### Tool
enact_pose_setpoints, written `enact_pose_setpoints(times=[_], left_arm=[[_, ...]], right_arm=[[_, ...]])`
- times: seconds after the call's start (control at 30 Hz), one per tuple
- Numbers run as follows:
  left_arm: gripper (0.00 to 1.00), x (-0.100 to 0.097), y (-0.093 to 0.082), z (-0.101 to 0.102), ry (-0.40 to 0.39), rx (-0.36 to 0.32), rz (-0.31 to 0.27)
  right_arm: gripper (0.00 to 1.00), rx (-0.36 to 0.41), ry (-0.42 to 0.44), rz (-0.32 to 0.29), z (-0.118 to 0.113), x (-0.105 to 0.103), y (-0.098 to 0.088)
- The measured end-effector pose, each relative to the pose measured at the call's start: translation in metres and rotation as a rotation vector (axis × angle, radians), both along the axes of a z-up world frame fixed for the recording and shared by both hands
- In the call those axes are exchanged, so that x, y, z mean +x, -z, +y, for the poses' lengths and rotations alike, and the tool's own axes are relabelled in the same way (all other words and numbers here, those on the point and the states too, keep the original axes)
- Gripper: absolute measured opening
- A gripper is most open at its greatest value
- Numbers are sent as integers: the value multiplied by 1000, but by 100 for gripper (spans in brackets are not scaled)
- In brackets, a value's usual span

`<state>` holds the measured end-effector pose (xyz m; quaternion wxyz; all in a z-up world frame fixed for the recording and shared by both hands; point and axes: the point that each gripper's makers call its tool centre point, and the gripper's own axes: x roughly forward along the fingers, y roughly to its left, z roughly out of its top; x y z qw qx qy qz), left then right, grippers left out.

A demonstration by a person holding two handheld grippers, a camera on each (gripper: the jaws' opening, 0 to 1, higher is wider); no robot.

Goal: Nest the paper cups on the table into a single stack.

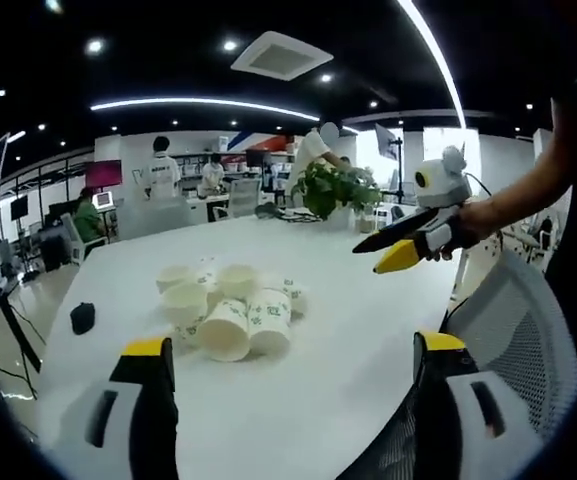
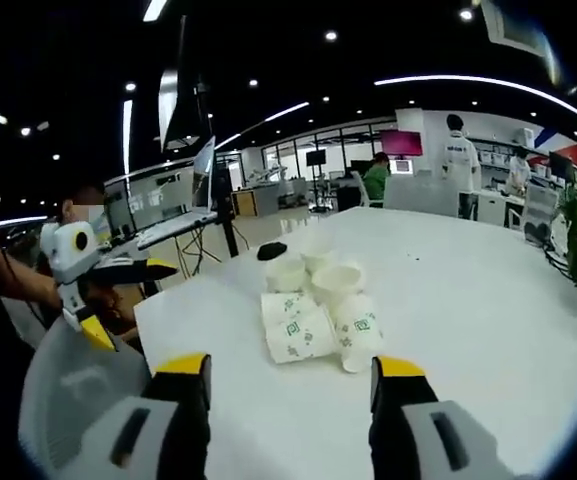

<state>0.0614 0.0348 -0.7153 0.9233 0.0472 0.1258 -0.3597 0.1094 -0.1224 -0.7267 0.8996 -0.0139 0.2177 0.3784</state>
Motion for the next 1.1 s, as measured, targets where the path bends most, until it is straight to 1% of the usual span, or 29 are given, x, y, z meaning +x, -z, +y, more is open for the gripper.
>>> enact_pose_setpoints(times=[0.13, 0.2, 0.33, 0.43, 0.5, 0.57, 0.63, 0.7, 0.73, 0.8, 0.87, 0.93, 1.1], left_arm=[[99, 0, -3, -1, 9, -1, 1], [99, 0, -2, 3, -1, 1, 21], [99, -2, 1, 10, -16, 10, 34], [99, -1, 7, 14, -29, 19, 33], [99, 2, 9, 15, -32, 34, 7], [99, 3, 14, 18, -28, 35, 2], [99, 4, 21, 24, -31, 37, 18], [99, 6, 26, 29, -41, 28, 46], [99, 7, 25, 30, -49, 1, 57], [99, 7, 19, 26, -39, -22, 40], [99, 5, 21, 24, -27, -6, 38], [99, 3, 22, 23, -16, -4, 50], [99, 2, 20, 20, -3, -32, 60]], right_arm=[[64, -1, -22, 10, 5, 4, 2], [64, -19, -40, 12, 8, 5, 5], [65, -32, -63, 13, 13, 12, 7], [65, -45, -74, 12, 16, 18, 10], [65, -41, -85, 9, 20, 24, 10], [64, -37, -99, 6, 23, 30, 11], [62, -36, -122, 7, 28, 35, 13], [59, -43, -138, 11, 32, 39, 15], [59, -43, -141, 15, 33, 40, 16], [58, -39, -144, 26, 35, 45, 19], [57, -27, -139, 38, 35, 52, 22], [57, -14, -133, 51, 37, 55, 23], [56, -5, -146, 84, 42, 68, 28]])
